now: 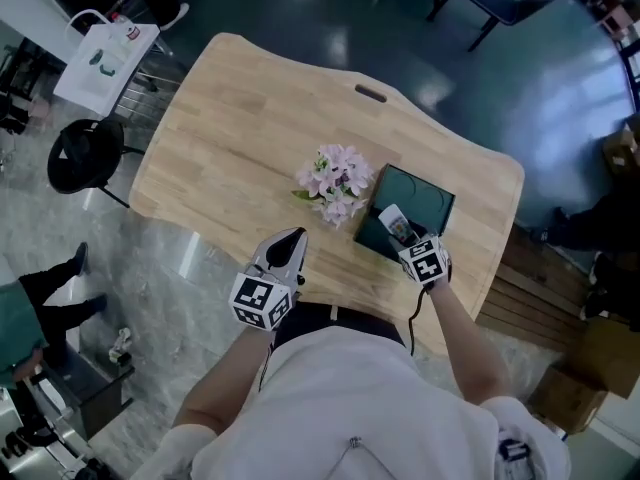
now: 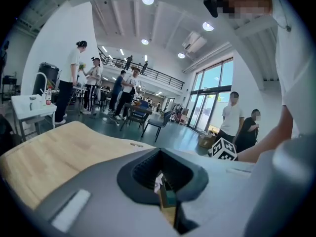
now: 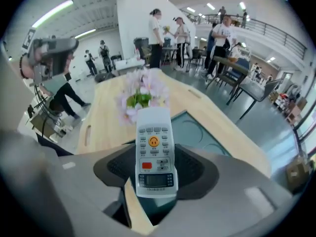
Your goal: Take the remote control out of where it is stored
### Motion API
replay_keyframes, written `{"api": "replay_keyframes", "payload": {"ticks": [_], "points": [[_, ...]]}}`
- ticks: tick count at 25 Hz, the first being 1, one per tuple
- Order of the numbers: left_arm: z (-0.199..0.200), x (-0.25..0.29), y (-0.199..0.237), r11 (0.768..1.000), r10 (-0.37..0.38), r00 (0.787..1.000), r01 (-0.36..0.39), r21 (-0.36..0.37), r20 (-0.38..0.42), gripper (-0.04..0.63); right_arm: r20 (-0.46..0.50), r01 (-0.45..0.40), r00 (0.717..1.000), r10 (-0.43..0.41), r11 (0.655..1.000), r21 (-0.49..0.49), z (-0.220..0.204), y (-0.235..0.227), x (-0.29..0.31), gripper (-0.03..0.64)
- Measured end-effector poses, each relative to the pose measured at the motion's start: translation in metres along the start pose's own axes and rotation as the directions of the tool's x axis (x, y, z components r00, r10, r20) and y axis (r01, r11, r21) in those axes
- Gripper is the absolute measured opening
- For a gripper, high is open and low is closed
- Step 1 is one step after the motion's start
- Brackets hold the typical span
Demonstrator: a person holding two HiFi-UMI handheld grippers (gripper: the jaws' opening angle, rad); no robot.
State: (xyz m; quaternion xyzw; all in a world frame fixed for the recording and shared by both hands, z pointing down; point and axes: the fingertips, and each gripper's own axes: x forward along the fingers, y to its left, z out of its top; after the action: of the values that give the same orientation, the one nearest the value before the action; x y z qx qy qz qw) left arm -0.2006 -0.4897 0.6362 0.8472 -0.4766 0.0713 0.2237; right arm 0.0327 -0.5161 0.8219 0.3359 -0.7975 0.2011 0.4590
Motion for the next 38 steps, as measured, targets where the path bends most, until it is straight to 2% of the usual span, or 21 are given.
{"api": "replay_keyframes", "payload": {"ticks": [3,6,9,13,18,20,22,26,38], "points": [[0.029,0.01,-0.012,0.998,-0.043,0.999,0.041,0.053,0.029,0.0,0.149,0.053,0.987,-0.061,0.997,0.053,0.046,-0.007,-0.056,0.271],[0.059,0.017,-0.03,0.991,-0.086,0.995,0.08,0.107,0.053,0.0,0.311,0.069,0.945,-0.103,0.99,0.12,0.091,-0.01,-0.119,0.268],[0.096,0.03,-0.048,0.977,-0.139,0.986,0.121,0.174,0.095,0.0,0.469,0.073,0.869,-0.155,0.979,0.188,0.133,-0.02,-0.176,0.267],[0.142,0.038,-0.075,0.956,-0.203,0.966,0.16,0.246,0.161,0.0,0.616,0.049,0.759,-0.21,0.962,0.267,0.166,-0.027,-0.239,0.265],[0.185,0.035,-0.101,0.934,-0.264,0.937,0.19,0.302,0.228,0.0,0.742,0.01,0.618,-0.261,0.946,0.324,0.19,-0.029,-0.301,0.265],[0.197,0.032,-0.107,0.929,-0.278,0.929,0.196,0.314,0.246,0.0,0.773,0.009,0.571,-0.275,0.944,0.329,0.196,-0.028,-0.319,0.265],[0.203,0.03,-0.11,0.926,-0.287,0.923,0.198,0.32,0.258,0.0,0.792,0.016,0.538,-0.289,0.943,0.333,0.2,-0.027,-0.33,0.265],[0.207,0.026,-0.111,0.928,-0.285,0.92,0.195,0.316,0.269,0.0,0.799,0.022,0.518,-0.307,0.938,0.346,0.201,-0.026,-0.336,0.264],[0.205,0.021,-0.1,0.934,-0.269,0.922,0.181,0.307,0.277,0.0,0.797,0.042,0.515,-0.315,0.938,0.344,0.205,-0.024,-0.33,0.264]]}}
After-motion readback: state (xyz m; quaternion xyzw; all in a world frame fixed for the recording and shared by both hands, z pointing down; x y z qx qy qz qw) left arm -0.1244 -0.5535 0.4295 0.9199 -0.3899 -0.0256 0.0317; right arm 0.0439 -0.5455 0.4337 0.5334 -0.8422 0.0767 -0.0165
